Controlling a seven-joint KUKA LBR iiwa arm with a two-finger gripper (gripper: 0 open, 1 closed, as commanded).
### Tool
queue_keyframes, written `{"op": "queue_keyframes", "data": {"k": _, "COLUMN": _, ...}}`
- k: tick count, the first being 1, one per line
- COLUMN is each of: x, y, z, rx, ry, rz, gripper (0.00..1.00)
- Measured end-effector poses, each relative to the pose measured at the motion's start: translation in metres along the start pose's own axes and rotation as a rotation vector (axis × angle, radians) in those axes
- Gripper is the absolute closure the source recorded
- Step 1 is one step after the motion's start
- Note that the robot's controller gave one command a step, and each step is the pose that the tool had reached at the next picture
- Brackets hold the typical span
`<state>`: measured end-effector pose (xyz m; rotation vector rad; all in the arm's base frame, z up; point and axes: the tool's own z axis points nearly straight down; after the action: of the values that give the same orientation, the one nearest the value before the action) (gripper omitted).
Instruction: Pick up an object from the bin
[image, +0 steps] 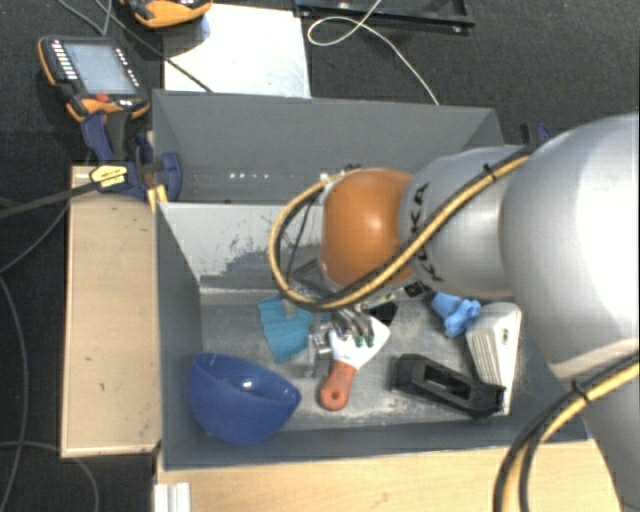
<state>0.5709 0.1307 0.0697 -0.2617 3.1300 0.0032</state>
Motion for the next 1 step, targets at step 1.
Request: {"op": "queue_keyframes", "data": {"k": 1, "x": -0.0119, "y": -0.0077, "z": -0.064, "rx": 0.001, "ry": -0.004, "rz": 0.012, "gripper": 0.0}}
